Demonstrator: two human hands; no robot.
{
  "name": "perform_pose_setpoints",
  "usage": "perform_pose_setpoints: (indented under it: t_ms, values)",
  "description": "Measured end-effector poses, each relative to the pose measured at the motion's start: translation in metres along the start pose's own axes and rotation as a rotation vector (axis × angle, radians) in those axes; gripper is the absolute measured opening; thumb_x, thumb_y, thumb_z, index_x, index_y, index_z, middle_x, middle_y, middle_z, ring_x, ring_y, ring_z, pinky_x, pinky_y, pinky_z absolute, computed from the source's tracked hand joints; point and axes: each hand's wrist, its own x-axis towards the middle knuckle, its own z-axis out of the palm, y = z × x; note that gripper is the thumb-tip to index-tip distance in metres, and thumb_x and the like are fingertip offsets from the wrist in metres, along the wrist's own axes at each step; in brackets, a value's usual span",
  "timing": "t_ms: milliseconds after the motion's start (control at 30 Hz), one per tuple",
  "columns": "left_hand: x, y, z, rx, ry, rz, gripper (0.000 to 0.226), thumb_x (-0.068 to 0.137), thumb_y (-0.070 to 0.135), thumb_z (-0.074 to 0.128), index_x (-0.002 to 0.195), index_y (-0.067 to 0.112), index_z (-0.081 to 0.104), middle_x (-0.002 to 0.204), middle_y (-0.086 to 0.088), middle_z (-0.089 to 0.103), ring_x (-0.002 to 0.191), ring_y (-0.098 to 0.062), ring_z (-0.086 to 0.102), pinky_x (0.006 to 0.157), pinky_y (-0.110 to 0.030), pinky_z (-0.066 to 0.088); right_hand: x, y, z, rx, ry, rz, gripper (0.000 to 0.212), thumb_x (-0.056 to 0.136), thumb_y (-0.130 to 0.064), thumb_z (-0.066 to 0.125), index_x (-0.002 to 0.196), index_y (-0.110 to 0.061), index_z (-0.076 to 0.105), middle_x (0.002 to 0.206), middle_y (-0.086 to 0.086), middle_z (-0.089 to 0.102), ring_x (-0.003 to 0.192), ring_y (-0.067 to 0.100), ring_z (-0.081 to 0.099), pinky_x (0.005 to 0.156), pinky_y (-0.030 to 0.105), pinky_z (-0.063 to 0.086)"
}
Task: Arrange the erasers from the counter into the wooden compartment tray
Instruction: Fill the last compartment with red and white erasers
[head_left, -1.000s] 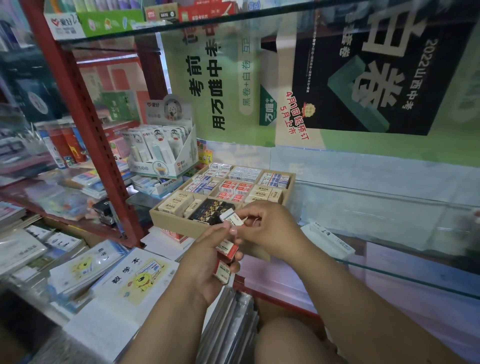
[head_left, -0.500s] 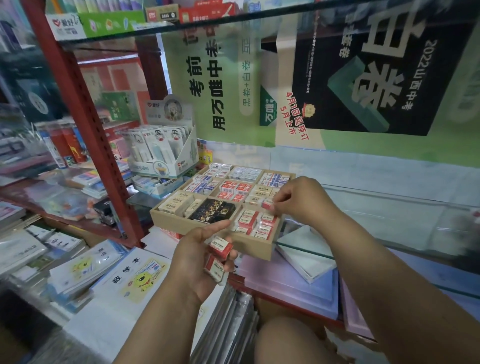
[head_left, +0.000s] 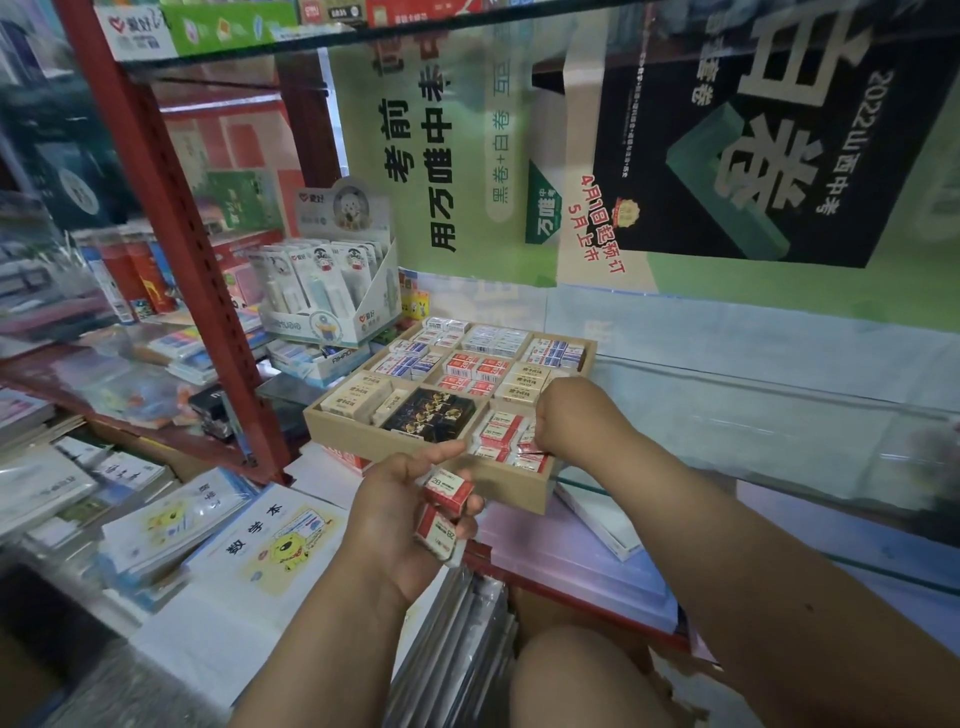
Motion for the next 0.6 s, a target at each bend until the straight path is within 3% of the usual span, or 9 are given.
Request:
perform_pose_setpoints:
  t_ms: [100, 200, 300, 367, 433, 500, 600]
  values:
    - [0.001, -0.002, -0.001, 0.018, 0.021, 0.002, 0.044, 0.082, 0.006, 0.029, 0.111, 0.000, 0.062, 0.063, -0.017, 0.064, 0.052, -0.026, 0.049, 0.039, -0.023, 0.037, 0.001, 0.003, 0.009, 0.040, -0.007, 0.046, 0.015, 0.083, -0.019, 0.064, 0.091, -0.007, 0.068, 0.071, -0.001, 0.047, 0.076, 0.019, 0.049, 0.064, 0.024, 0.036]
    - [0.003, -0.004, 0.001, 0.069, 0.061, 0.000, 0.041, 0.086, 0.000, 0.027, 0.110, 0.003, 0.061, 0.061, -0.018, 0.064, 0.053, -0.026, 0.051, 0.037, -0.024, 0.038, 0.002, 0.004, 0.013, 0.145, -0.012, 0.135, 0.005, 0.081, -0.017, 0.066, 0.081, -0.014, 0.062, 0.078, 0.001, 0.052, 0.078, 0.020, 0.052, 0.057, 0.021, 0.036]
    - [0.004, -0.006, -0.001, 0.094, 0.057, 0.000, 0.035, 0.093, -0.005, 0.030, 0.111, 0.007, 0.058, 0.064, -0.018, 0.067, 0.055, -0.027, 0.056, 0.037, -0.025, 0.039, 0.003, 0.004, 0.014, 0.224, -0.009, 0.214, 0.012, 0.078, -0.016, 0.067, 0.078, -0.015, 0.055, 0.072, -0.001, 0.050, 0.072, 0.019, 0.050, 0.045, 0.020, 0.030]
    - [0.004, -0.007, -0.002, 0.115, 0.056, 0.009, 0.028, 0.098, -0.003, 0.033, 0.109, 0.008, 0.056, 0.069, -0.018, 0.070, 0.054, -0.025, 0.060, 0.038, -0.024, 0.040, 0.001, 0.002, 0.012, 0.234, -0.029, 0.227, 0.013, 0.079, -0.017, 0.066, 0.077, -0.014, 0.054, 0.074, 0.000, 0.055, 0.072, 0.019, 0.051, 0.047, 0.021, 0.033]
    - [0.005, -0.008, -0.003, 0.102, 0.048, 0.028, 0.020, 0.101, 0.000, 0.038, 0.111, 0.007, 0.054, 0.073, -0.015, 0.071, 0.052, -0.022, 0.062, 0.037, -0.022, 0.038, -0.006, 0.002, 0.009, 0.256, -0.024, 0.194, 0.013, 0.081, -0.024, 0.067, 0.078, -0.012, 0.061, 0.087, 0.003, 0.066, 0.078, 0.019, 0.057, 0.058, 0.024, 0.044]
    - [0.006, -0.007, -0.002, 0.077, 0.020, 0.054, 0.016, 0.100, 0.004, 0.044, 0.112, 0.004, 0.054, 0.075, -0.012, 0.069, 0.049, -0.020, 0.060, 0.035, -0.020, 0.035, -0.017, -0.002, 0.006, 0.489, 0.029, 0.131, 0.014, 0.081, -0.028, 0.070, 0.085, -0.015, 0.072, 0.089, 0.001, 0.069, 0.084, 0.017, 0.062, 0.072, 0.028, 0.049]
    - [0.009, -0.006, -0.001, 0.110, -0.003, 0.097, 0.012, 0.096, 0.012, 0.053, 0.099, 0.002, 0.060, 0.073, -0.011, 0.067, 0.043, -0.015, 0.057, 0.034, -0.018, 0.033, -0.044, -0.021, -0.001, 1.005, 0.093, -0.034, 0.018, 0.077, -0.020, 0.077, 0.094, -0.018, 0.073, 0.084, -0.003, 0.065, 0.073, 0.006, 0.058, 0.072, 0.024, 0.049]
